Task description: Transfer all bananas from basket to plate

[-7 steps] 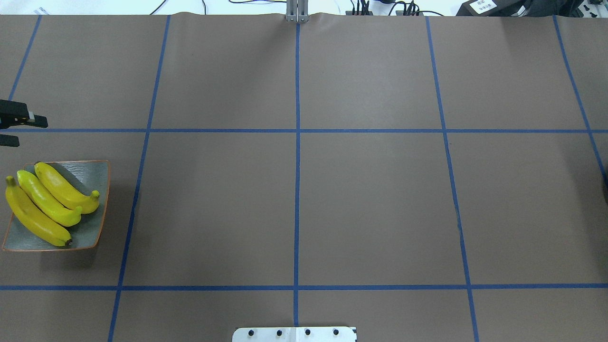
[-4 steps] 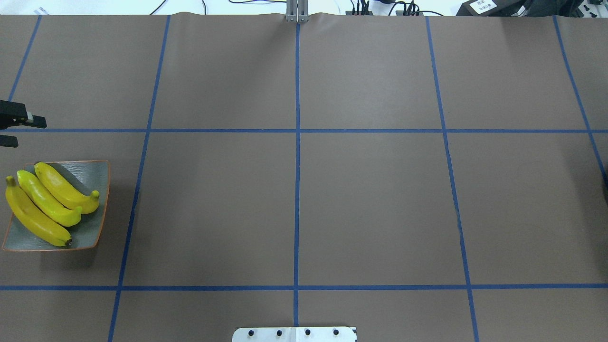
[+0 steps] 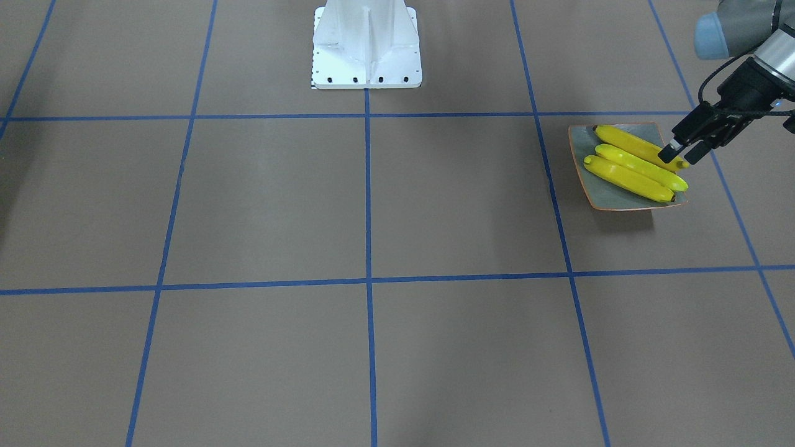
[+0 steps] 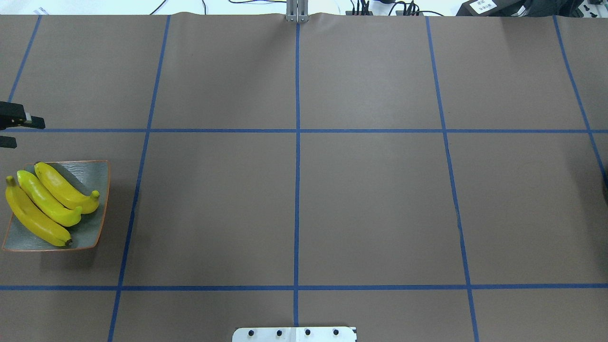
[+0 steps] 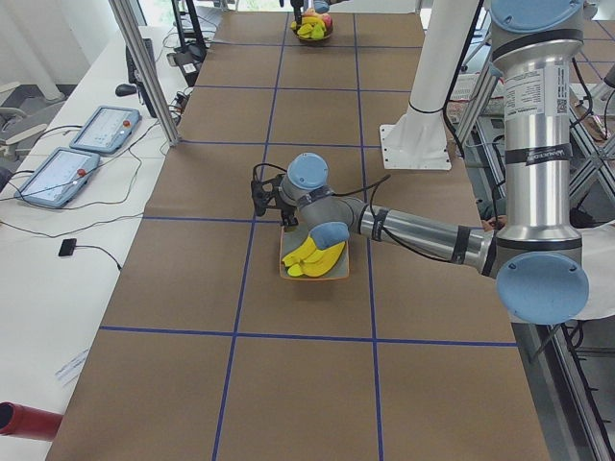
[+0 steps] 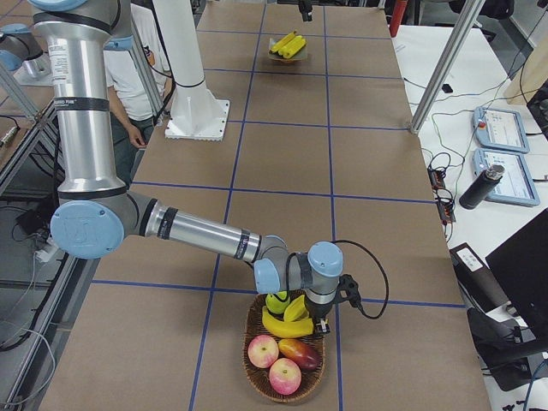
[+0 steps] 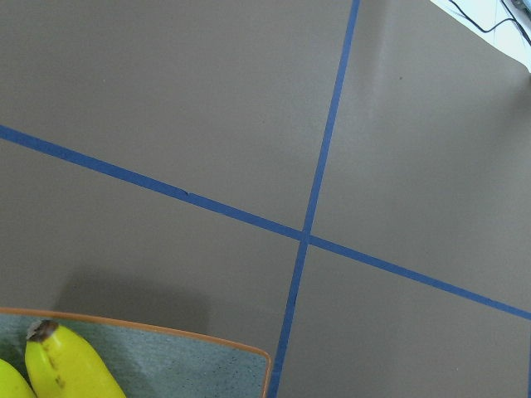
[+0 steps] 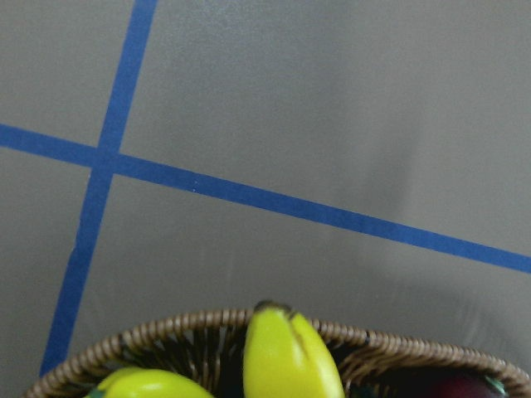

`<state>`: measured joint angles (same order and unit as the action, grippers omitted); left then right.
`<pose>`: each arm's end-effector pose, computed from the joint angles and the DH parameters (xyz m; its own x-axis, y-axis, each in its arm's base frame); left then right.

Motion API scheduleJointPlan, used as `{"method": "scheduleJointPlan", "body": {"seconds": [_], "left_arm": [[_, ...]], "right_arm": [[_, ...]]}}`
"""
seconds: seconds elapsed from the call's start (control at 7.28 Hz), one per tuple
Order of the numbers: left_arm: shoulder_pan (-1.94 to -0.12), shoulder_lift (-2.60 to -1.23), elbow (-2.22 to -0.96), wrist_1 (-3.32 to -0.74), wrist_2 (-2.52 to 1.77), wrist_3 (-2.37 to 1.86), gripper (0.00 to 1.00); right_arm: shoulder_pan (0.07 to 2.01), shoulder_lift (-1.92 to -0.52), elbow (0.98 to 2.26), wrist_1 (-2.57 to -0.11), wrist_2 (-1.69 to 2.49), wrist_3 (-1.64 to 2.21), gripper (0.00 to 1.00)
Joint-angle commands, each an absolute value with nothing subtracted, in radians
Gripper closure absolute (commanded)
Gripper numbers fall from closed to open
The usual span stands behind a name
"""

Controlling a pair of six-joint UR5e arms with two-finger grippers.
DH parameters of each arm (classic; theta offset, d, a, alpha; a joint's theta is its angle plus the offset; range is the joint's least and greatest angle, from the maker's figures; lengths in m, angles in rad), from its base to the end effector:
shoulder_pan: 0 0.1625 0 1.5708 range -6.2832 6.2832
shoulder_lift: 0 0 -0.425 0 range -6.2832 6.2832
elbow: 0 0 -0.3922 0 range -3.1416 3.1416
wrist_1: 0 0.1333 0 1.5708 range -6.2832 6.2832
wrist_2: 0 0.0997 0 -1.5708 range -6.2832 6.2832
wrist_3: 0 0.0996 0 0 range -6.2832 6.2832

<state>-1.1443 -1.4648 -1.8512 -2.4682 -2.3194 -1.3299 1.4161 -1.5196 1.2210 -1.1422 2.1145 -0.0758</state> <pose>0.1278 -0.4396 0.4644 0.2924 -0.2210 -0.9304 0.3604 0.9267 -0.1068 0.0028 -0.5131 0.7739 0.8213 -0.2717 0.5017 0.2156 0.9619 0.1681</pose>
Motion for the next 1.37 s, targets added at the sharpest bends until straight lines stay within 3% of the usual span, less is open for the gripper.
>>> {"method": "scheduleJointPlan", "body": {"seconds": [0.0,0.69,1.24], "left_arm": [[-1.144,-1.466,-1.859,-2.467,-2.319,-1.331,0.00],[-1.144,-1.465,-1.864,-2.467,-2.319,-1.331,0.00],[-1.138,-1.486,-1.864,-2.467,-2.319,-1.402,0.00]], "right_arm": [[1.422,-1.522,1.223,-1.143,2.117,-0.120,1.00],[1.532,-1.467,1.238,-1.259,2.171,-0.248,1.00],[1.585,-1.410,1.434,-1.625,2.278,-0.284,1.00]]}}
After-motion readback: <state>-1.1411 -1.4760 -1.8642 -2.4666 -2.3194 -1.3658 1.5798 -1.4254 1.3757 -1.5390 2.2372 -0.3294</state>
